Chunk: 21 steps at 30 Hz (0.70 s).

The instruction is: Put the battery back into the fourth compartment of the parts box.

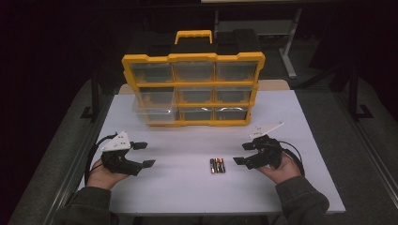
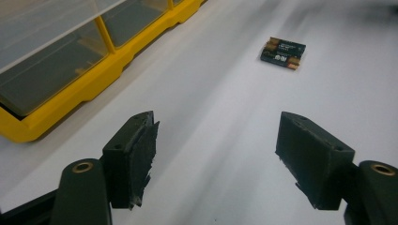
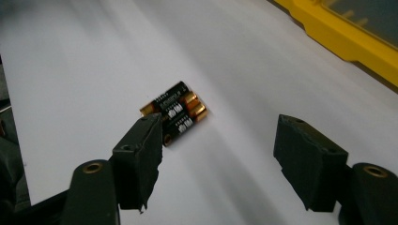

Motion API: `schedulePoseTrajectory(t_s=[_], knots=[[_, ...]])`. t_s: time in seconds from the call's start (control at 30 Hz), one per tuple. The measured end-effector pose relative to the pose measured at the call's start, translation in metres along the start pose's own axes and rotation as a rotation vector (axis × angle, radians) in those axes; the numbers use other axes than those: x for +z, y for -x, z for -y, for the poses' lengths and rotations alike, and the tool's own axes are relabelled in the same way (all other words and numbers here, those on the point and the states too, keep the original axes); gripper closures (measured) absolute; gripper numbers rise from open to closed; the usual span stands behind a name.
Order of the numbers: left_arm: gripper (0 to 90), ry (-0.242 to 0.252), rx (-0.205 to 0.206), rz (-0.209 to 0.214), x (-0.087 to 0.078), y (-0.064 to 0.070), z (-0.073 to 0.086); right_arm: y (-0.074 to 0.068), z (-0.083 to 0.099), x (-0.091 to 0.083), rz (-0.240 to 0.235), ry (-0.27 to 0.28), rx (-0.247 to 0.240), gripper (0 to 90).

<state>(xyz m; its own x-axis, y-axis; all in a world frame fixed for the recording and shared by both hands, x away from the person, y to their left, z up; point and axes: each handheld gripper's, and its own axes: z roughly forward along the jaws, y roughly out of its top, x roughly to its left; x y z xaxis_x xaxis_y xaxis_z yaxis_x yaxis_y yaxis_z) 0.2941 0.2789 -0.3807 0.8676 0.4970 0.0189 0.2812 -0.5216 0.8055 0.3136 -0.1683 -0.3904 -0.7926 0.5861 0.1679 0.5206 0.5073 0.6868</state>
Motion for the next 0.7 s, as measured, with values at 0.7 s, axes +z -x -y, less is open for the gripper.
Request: schedulePoseTrajectory(t_s=[0.7], knots=[[26.1, 0.001, -0.001, 0.011, 0.004, 0.0, 0.005, -0.015, -0.022, 0.05, 0.0, -0.149, 0.084, 54.2]])
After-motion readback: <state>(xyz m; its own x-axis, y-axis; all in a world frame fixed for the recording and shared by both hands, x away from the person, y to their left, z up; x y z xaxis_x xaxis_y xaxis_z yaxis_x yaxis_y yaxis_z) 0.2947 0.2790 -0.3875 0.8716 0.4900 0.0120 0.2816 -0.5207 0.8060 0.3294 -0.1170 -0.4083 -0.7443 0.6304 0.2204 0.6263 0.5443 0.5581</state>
